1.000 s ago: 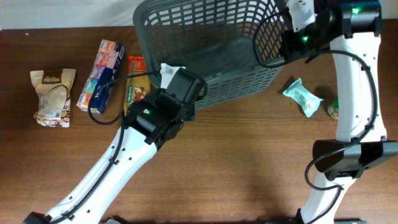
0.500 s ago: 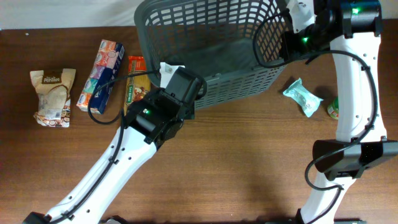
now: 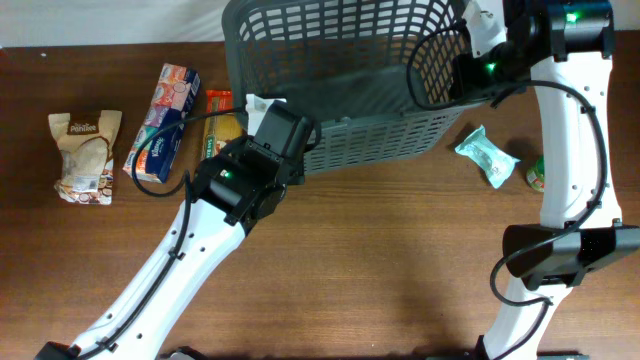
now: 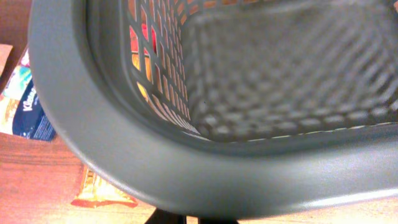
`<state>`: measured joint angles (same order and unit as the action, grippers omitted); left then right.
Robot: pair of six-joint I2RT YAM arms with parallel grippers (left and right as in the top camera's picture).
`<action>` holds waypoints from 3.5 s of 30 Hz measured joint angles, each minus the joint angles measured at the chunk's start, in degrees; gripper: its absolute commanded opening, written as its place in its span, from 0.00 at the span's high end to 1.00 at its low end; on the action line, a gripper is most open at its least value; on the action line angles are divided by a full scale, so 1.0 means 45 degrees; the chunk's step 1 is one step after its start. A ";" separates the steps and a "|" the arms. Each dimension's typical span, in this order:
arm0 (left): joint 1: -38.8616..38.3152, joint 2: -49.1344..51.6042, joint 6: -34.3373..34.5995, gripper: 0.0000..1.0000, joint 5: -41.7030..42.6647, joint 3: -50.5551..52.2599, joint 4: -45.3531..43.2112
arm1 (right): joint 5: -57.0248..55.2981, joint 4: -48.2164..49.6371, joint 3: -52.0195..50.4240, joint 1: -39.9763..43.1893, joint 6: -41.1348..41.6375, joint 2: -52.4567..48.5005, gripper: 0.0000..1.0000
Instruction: Pack container
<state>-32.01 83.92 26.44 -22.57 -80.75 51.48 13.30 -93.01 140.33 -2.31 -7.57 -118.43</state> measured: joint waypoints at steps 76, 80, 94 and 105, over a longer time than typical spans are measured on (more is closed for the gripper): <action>0.0860 0.0165 -0.1311 0.98 0.0000 0.0000 -0.0792 | -0.0325 -0.0884 0.0000 0.0000 0.0325 0.0573 0.96; 0.0860 0.0165 -0.1316 0.98 0.0000 0.0000 -0.0797 | -0.0321 -0.0879 0.0000 0.0000 0.0359 0.0573 0.96; 0.0962 0.0165 -0.1365 0.98 0.0000 0.0000 -0.0835 | -0.0325 -0.0879 0.0000 -0.0015 0.0355 0.0573 0.96; 0.1088 0.0165 -0.1651 0.98 0.0000 0.0000 -0.0899 | -0.0393 -0.0879 0.0000 -0.0335 0.0393 0.0573 0.96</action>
<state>-27.11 84.66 19.00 -22.57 -80.75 47.44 11.53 -96.97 140.33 -3.81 -5.80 -115.85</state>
